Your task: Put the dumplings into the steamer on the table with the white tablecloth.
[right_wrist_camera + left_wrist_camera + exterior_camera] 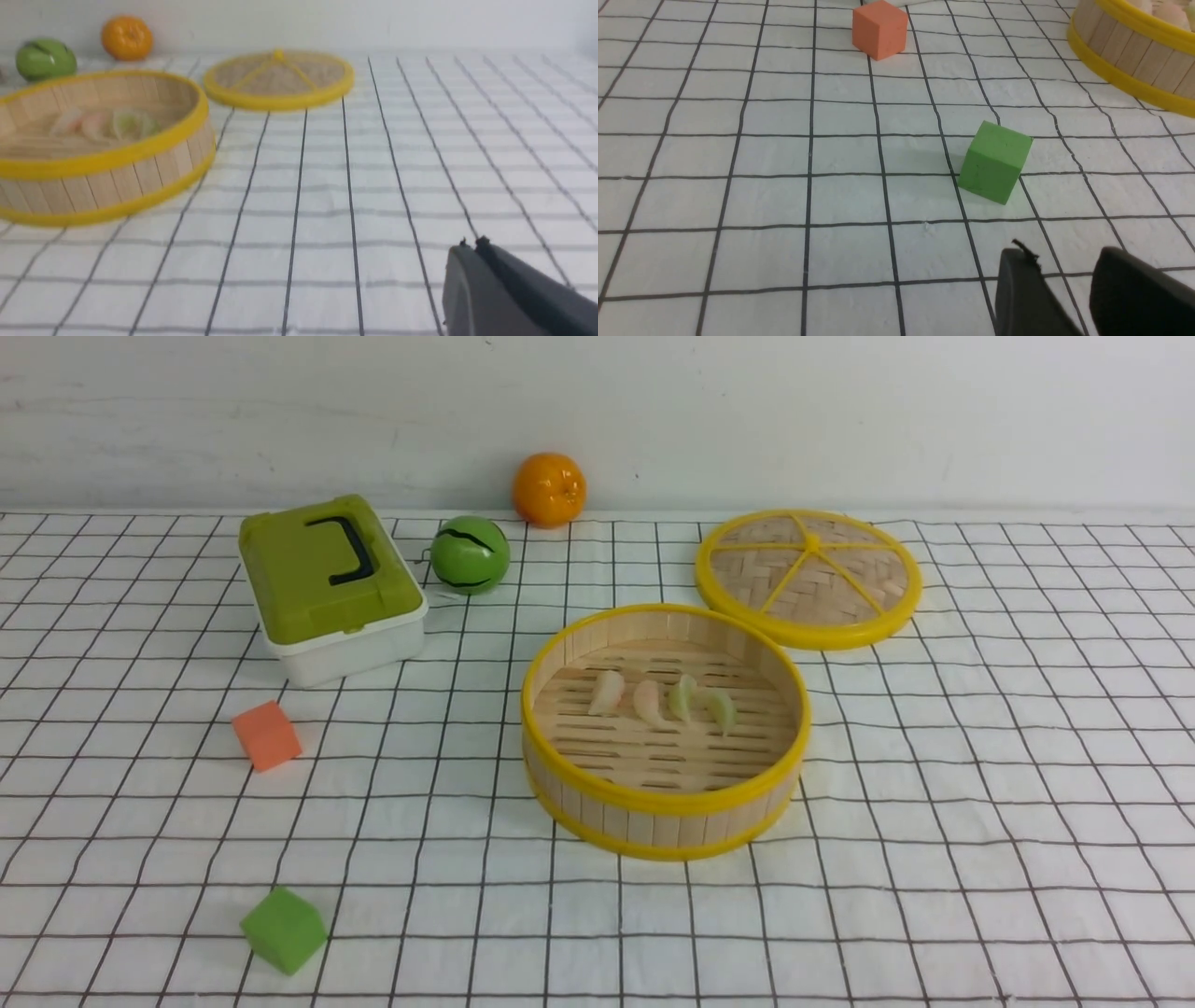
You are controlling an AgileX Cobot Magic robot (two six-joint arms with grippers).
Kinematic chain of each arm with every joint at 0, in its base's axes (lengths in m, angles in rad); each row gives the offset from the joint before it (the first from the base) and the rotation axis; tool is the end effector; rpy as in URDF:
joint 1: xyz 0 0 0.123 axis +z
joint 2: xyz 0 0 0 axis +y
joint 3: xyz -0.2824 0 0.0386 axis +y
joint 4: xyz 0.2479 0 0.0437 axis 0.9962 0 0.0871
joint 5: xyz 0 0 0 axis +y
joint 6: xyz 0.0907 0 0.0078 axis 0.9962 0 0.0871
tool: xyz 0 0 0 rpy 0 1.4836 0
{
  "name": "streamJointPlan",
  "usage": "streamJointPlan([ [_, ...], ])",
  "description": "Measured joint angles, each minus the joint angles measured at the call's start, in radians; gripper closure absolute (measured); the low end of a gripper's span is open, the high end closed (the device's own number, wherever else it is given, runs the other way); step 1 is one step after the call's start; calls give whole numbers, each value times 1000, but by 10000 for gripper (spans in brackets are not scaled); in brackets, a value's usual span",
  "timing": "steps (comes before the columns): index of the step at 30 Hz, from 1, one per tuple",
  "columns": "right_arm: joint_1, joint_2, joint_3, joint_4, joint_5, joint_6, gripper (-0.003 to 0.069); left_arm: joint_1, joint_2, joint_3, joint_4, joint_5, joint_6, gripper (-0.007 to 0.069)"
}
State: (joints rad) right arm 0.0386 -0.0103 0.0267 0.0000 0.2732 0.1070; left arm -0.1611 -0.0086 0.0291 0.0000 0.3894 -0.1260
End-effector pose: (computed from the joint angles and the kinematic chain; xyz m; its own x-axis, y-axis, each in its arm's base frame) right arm 0.0549 0.0021 0.1799 -0.2038 0.0990 -0.9740 -0.0169 0.9944 0.1046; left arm 0.0516 -0.0084 0.1688 -0.3307 -0.0736 -0.9409 0.1198 0.9856 -0.1192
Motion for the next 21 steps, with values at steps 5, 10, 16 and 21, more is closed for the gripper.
streamJointPlan([
  [5, -3, 0, -4, 10, 91, -3, 663, 0, 0, 0, 0, 0, 0, 403],
  [10, -5, 0, -7, 16, 106, -3, 662, 0, 0, 0, 0, 0, 0, 395],
  [16, -5, 0, -7, 17, 108, -3, 657, 0, 0, 0, 0, 0, 0, 390],
  [21, -5, 0, -7, 19, 109, -3, 654, 0, 0, 0, 0, 0, 0, 389],
])
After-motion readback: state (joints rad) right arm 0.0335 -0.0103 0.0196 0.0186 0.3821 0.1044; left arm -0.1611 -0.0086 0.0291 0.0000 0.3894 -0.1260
